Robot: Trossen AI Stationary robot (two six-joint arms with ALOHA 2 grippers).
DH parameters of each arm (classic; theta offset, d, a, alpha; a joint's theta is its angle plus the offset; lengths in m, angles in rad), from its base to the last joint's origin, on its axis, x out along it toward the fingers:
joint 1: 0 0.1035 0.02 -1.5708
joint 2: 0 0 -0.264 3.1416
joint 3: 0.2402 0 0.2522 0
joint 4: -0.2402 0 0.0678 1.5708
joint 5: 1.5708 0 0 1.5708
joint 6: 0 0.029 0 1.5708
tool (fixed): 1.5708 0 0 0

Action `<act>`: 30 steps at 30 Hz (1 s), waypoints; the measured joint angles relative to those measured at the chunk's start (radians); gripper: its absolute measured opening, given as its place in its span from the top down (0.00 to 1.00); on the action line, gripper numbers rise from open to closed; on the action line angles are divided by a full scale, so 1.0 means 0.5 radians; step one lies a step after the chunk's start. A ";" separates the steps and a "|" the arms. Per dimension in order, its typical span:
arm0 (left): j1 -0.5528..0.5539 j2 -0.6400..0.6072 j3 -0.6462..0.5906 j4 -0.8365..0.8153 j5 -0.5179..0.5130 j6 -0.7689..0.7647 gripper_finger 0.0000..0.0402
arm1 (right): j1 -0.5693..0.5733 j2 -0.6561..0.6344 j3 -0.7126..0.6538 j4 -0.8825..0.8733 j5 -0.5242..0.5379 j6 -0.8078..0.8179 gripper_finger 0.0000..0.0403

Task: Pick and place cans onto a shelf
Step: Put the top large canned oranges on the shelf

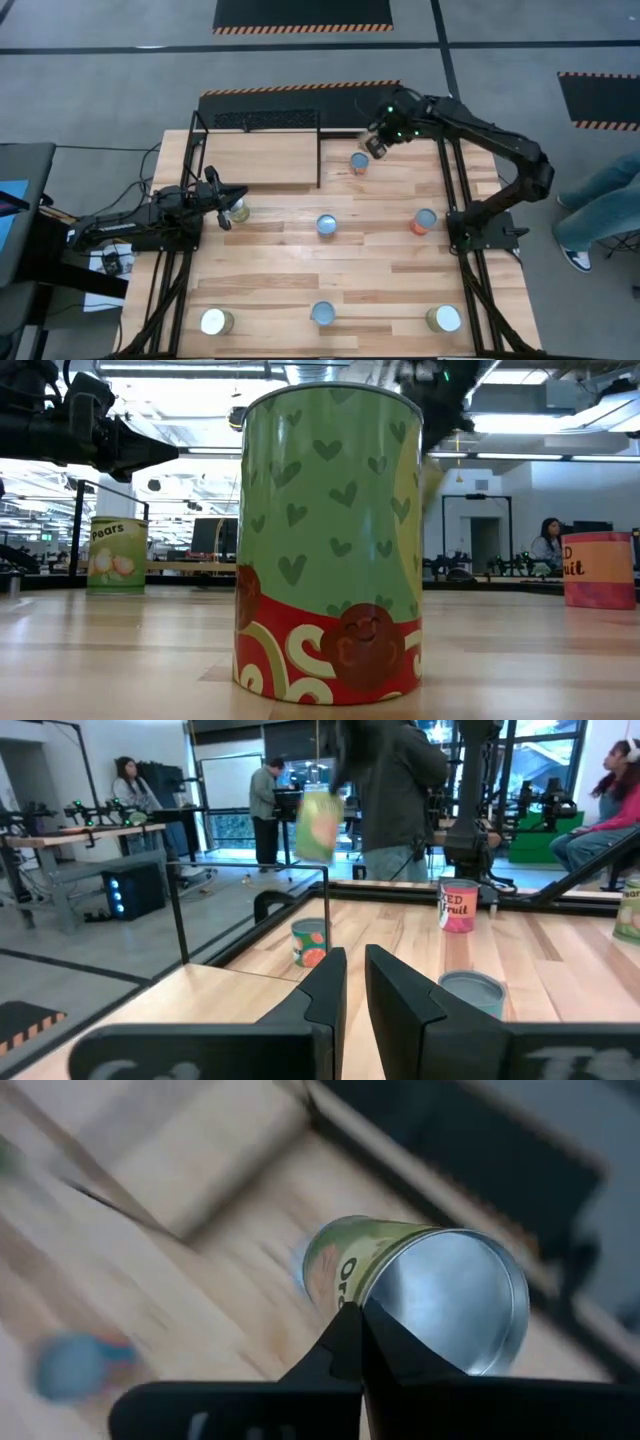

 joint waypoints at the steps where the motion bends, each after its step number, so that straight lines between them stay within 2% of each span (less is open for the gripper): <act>1: 0.000 0.000 0.001 0.000 0.000 0.000 0.92 | 0.038 0.000 0.067 0.068 0.024 -0.026 0.98; 4: 0.001 0.000 0.000 0.000 -0.001 0.001 0.92 | 0.142 -0.001 0.195 0.399 0.051 -0.148 0.98; 9: 0.002 0.000 0.001 0.001 -0.001 0.001 0.92 | 0.273 0.050 0.224 0.966 0.025 -0.414 0.98; 14: 0.002 -0.001 0.001 0.004 -0.002 0.002 0.92 | 0.341 0.237 0.257 1.253 -0.168 -0.529 0.98; 19: 0.002 0.002 0.000 0.006 -0.001 0.002 0.92 | 0.379 0.567 0.553 1.081 -0.214 -0.584 0.98; 28: 0.002 0.002 0.000 0.001 -0.001 0.002 0.92 | 0.433 1.316 1.477 0.258 -0.212 -0.668 0.98; 30: 0.002 0.002 0.001 0.000 -0.002 0.002 0.92 | 0.448 1.432 1.575 0.146 -0.170 -0.660 0.98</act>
